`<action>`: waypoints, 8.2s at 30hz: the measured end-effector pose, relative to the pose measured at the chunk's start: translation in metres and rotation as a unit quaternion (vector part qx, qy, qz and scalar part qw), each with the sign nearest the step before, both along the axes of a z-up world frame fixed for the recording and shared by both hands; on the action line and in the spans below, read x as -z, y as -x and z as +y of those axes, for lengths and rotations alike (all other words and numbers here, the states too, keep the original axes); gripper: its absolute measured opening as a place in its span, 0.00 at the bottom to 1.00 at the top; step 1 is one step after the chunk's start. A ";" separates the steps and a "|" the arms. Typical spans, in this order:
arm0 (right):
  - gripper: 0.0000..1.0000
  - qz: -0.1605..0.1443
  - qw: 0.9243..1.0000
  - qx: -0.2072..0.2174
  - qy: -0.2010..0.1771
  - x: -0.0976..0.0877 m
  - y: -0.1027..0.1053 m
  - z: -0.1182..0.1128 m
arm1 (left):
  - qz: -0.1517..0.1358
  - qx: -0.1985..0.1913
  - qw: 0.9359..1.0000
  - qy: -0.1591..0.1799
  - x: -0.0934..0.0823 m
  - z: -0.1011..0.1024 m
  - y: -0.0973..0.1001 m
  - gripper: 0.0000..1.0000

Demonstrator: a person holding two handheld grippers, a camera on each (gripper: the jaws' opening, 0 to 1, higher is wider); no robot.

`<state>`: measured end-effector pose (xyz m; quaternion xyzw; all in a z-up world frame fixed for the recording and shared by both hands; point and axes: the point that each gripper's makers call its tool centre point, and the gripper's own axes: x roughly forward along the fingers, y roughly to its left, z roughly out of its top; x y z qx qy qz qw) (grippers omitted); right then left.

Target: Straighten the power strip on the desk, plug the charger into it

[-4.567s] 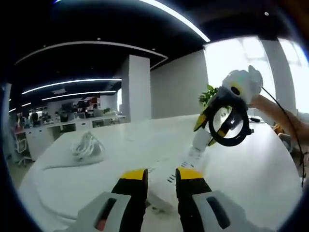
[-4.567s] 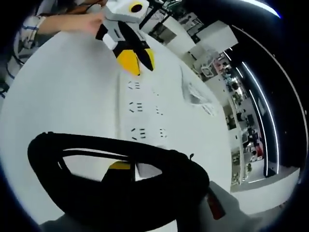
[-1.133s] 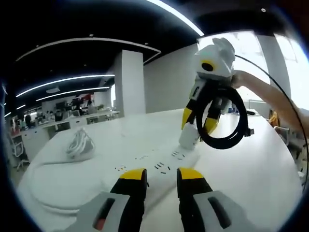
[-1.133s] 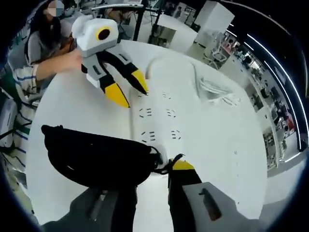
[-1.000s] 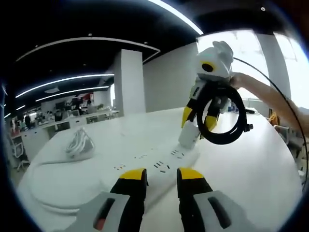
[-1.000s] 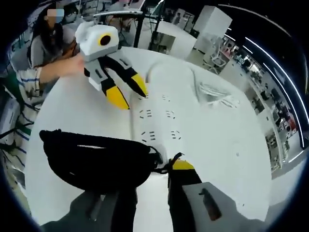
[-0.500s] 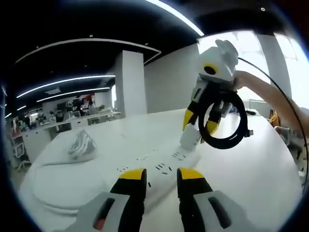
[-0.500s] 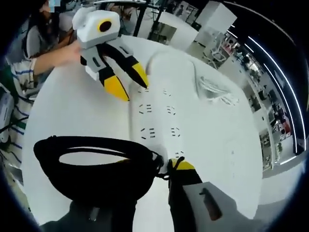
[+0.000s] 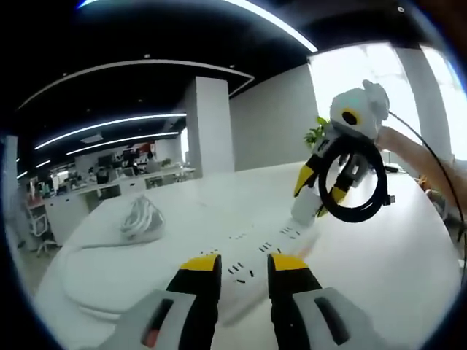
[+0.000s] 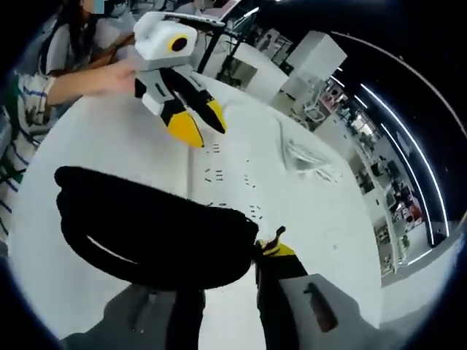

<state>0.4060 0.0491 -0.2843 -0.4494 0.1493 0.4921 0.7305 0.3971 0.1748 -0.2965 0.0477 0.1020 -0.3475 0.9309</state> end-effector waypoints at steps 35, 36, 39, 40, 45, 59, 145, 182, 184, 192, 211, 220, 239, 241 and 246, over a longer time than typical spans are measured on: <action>0.35 0.002 0.966 0.127 -0.225 0.004 -0.009 -0.025 | 0.018 -0.027 0.999 -0.005 0.005 0.021 -0.005 0.25; 0.35 0.015 0.963 0.134 -0.235 0.005 -0.009 -0.027 | 0.020 -0.028 0.999 -0.003 0.005 0.022 -0.006 0.26; 0.35 0.042 0.953 0.143 -0.262 0.009 -0.007 -0.027 | 0.024 -0.033 0.999 0.000 0.006 0.025 -0.008 0.26; 0.35 0.049 0.951 0.145 -0.269 0.010 -0.008 -0.028 | 0.031 -0.033 0.999 -0.009 0.011 0.026 -0.008 0.27; 0.35 0.063 0.946 0.150 -0.282 0.014 -0.007 -0.026 | 0.040 -0.030 0.998 -0.023 0.019 0.025 -0.007 0.32; 0.32 0.101 0.937 0.151 -0.299 0.024 -0.010 -0.024 | 0.049 -0.015 0.996 -0.066 0.032 0.020 -0.003 0.39; 0.26 0.139 0.954 0.132 -0.230 0.045 0.016 -0.056 | 0.028 0.032 0.996 -0.072 0.032 -0.008 0.012 0.35; 0.23 0.172 0.962 0.121 -0.176 0.047 0.053 -0.085 | 0.021 0.094 0.992 -0.076 0.032 -0.032 0.032 0.31; 0.23 0.174 0.962 0.121 -0.172 0.047 0.053 -0.087 | 0.020 0.097 0.992 -0.077 0.032 -0.033 0.033 0.31; 0.22 0.189 0.959 0.125 -0.169 0.048 0.058 -0.093 | 0.017 0.114 0.990 -0.080 0.032 -0.039 0.039 0.31; 0.20 0.206 0.957 0.130 -0.159 0.051 0.064 -0.101 | 0.011 0.130 0.988 -0.085 0.033 -0.046 0.044 0.31; 0.20 0.203 0.960 0.127 -0.144 0.050 0.066 -0.103 | 0.008 0.138 0.986 -0.090 0.032 -0.048 0.044 0.33; 0.20 0.236 0.944 0.146 -0.175 0.050 0.069 -0.104 | 0.009 0.141 0.986 -0.090 0.031 -0.048 0.041 0.34; 0.21 0.239 0.942 0.145 -0.182 0.049 0.068 -0.104 | 0.010 0.141 0.986 -0.089 0.031 -0.048 0.041 0.34; 0.24 0.251 0.929 0.153 -0.223 0.040 0.064 -0.105 | 0.012 0.141 0.986 -0.088 0.030 -0.047 0.041 0.34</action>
